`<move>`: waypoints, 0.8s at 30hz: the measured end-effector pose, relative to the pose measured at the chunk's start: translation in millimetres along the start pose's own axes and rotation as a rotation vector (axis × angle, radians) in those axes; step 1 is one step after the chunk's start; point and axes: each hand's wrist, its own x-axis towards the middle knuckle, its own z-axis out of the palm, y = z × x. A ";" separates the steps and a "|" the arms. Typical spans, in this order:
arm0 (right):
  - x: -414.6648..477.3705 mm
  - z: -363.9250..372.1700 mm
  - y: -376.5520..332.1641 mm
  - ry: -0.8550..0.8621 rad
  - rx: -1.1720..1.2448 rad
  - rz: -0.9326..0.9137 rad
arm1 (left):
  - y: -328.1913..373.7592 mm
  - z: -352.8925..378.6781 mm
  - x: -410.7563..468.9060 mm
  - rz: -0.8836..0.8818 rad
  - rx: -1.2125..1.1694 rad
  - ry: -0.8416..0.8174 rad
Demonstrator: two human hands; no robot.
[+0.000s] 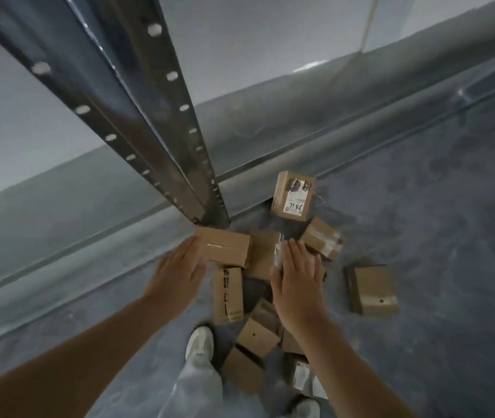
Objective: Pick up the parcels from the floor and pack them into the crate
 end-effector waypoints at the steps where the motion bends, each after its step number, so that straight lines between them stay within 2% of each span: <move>1: 12.1 21.1 7.8 -0.010 -0.018 -0.016 | -10.8 20.1 8.8 -0.079 -0.092 0.003; 4: 51.9 82.0 21.5 -0.085 -0.029 -0.014 | -37.2 73.6 37.0 -0.196 -0.296 0.032; 7: 89.7 133.7 24.2 -0.124 0.013 0.020 | -62.0 110.9 71.0 -0.376 -0.364 0.047; 10: 120.8 177.0 18.1 -0.123 0.064 -0.002 | -95.5 143.5 112.0 -0.445 -0.451 0.059; 14: 136.6 220.1 6.4 -0.164 0.328 0.040 | -123.8 171.9 150.2 -0.533 -0.648 0.015; 18: 126.4 222.9 -10.4 -0.246 0.652 0.161 | -130.3 174.4 146.6 -0.681 -0.880 0.026; 20: 117.0 211.7 -18.9 -0.251 0.686 0.139 | -132.5 164.4 133.5 -0.701 -0.983 0.031; 24: 99.4 175.3 -32.2 -0.186 0.671 0.051 | -121.8 123.9 101.6 -0.658 -1.028 0.014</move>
